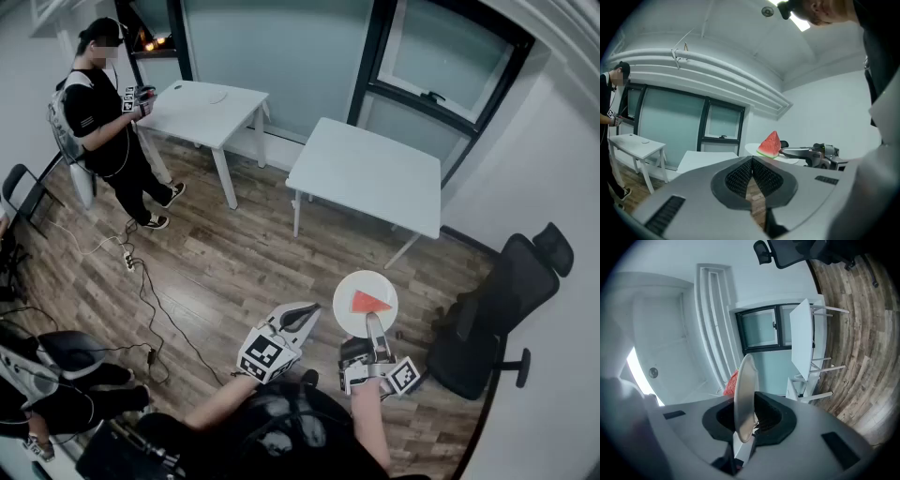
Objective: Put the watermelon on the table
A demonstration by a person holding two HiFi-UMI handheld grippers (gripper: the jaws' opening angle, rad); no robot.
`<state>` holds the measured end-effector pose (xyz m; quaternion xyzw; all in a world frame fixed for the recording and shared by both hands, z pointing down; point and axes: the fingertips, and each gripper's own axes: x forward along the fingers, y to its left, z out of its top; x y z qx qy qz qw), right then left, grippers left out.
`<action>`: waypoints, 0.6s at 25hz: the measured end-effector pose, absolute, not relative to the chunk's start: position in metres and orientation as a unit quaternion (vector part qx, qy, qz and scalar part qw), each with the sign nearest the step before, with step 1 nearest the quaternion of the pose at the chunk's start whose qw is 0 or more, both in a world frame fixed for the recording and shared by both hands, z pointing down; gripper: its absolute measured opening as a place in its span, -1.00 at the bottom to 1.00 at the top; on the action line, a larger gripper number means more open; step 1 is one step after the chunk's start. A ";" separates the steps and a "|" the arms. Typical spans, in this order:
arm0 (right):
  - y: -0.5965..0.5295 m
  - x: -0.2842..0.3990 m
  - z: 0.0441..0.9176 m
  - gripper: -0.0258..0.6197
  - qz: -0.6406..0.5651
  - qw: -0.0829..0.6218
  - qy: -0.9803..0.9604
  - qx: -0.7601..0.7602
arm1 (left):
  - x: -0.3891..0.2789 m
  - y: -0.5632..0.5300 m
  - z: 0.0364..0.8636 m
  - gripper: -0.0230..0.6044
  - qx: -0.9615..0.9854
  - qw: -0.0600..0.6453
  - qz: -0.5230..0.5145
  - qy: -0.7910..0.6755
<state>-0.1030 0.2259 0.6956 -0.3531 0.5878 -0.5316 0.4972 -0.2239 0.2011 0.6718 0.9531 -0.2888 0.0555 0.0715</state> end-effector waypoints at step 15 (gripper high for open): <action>0.213 -0.106 0.701 -0.73 -0.498 0.510 0.606 -0.353 | -0.239 0.194 0.680 -0.91 0.952 0.082 0.054 -0.290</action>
